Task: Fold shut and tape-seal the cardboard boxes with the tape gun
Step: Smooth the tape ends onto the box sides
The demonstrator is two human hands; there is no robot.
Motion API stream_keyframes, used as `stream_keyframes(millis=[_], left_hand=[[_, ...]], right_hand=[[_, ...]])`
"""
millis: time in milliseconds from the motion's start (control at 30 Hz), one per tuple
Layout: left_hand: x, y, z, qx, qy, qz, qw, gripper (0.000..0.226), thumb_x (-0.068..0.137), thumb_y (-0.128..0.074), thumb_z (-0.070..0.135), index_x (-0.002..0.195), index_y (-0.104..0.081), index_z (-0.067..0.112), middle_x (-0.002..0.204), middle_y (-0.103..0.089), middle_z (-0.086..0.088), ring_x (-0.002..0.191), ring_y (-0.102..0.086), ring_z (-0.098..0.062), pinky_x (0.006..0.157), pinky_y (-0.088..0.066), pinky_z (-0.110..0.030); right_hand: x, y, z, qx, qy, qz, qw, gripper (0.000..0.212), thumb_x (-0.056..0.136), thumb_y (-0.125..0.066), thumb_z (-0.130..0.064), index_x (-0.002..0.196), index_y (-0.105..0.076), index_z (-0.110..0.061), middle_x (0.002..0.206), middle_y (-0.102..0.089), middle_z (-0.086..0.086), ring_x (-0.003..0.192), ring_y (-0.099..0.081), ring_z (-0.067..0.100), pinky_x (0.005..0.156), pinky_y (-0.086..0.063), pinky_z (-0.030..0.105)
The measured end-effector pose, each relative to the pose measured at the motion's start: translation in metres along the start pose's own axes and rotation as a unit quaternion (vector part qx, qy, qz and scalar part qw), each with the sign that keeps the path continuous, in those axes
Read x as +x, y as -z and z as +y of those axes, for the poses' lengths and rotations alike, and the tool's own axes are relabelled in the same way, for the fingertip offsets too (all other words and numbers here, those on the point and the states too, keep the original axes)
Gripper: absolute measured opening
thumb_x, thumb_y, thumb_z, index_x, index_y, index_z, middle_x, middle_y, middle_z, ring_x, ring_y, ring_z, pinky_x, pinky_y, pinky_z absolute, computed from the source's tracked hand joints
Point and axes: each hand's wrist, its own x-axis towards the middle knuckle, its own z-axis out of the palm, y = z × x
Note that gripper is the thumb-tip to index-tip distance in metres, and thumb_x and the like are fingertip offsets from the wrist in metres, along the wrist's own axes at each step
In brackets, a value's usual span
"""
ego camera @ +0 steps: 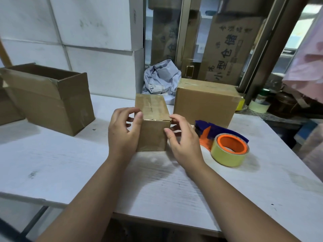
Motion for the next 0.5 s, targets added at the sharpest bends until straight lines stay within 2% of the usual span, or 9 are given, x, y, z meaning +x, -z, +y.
stream_keyframes(millis=[100, 167, 267, 333, 400, 500], left_hand=[[-0.002, -0.003, -0.001, 0.023, -0.006, -0.03, 0.999, 0.02, 0.084, -0.055, 0.039, 0.102, -0.062, 0.031, 0.103, -0.051, 0.015, 0.087, -0.056, -0.004, 0.069, -0.045, -0.015], [-0.003, -0.004, -0.002, 0.046, -0.035, -0.017, 0.998, 0.022, 0.086, -0.056, 0.034, 0.102, -0.066, 0.023, 0.104, -0.051, 0.009, 0.091, -0.055, -0.007, 0.074, -0.047, -0.02], [-0.003, -0.004, -0.005, 0.08, -0.093, 0.0, 0.992, 0.022, 0.089, -0.057, 0.027, 0.102, -0.069, 0.014, 0.103, -0.056, 0.002, 0.095, -0.051, -0.007, 0.08, -0.049, -0.032], [-0.003, -0.003, -0.007, 0.099, -0.119, -0.002, 0.988, 0.023, 0.091, -0.054, 0.028, 0.1, -0.069, 0.013, 0.104, -0.063, 0.001, 0.097, -0.053, -0.01, 0.082, -0.049, -0.035], [-0.003, -0.004, -0.005, 0.109, -0.127, -0.01, 0.986, 0.025, 0.093, -0.052, 0.027, 0.103, -0.069, 0.013, 0.111, -0.067, 0.0, 0.101, -0.056, -0.014, 0.086, -0.047, -0.034], [-0.004, -0.005, -0.004, 0.109, -0.127, -0.034, 0.985, 0.024, 0.092, -0.055, 0.018, 0.111, -0.069, 0.012, 0.122, -0.064, 0.0, 0.108, -0.058, -0.016, 0.092, -0.046, -0.033]], right_hand=[[0.003, 0.0, 0.0, 0.005, -0.004, 0.019, 1.0, 0.031, 0.092, -0.058, -0.017, 0.123, -0.054, -0.02, 0.109, -0.056, -0.008, 0.088, -0.056, 0.007, 0.083, -0.048, 0.027], [0.005, 0.002, 0.0, 0.008, -0.004, 0.022, 1.0, 0.03, 0.092, -0.058, -0.018, 0.122, -0.055, -0.021, 0.109, -0.057, -0.006, 0.091, -0.058, 0.009, 0.082, -0.05, 0.033], [0.015, 0.015, -0.002, 0.006, -0.006, 0.05, 0.999, 0.025, 0.093, -0.055, -0.017, 0.117, -0.057, -0.02, 0.105, -0.059, -0.004, 0.092, -0.057, 0.01, 0.076, -0.05, 0.03], [0.027, 0.032, -0.003, -0.036, -0.041, 0.055, 0.997, 0.026, 0.091, -0.051, -0.007, 0.113, -0.058, -0.02, 0.108, -0.06, -0.002, 0.096, -0.055, 0.011, 0.081, -0.048, 0.029], [0.041, 0.055, 0.001, -0.138, -0.115, -0.003, 0.984, 0.042, 0.087, -0.046, 0.001, 0.12, -0.056, -0.024, 0.12, -0.057, -0.002, 0.112, -0.049, 0.015, 0.09, -0.045, 0.033], [0.057, 0.091, 0.007, -0.3, -0.196, -0.151, 0.921, 0.063, 0.081, -0.043, 0.001, 0.135, -0.044, -0.031, 0.136, -0.05, 0.002, 0.124, -0.043, 0.027, 0.095, -0.045, 0.041]])
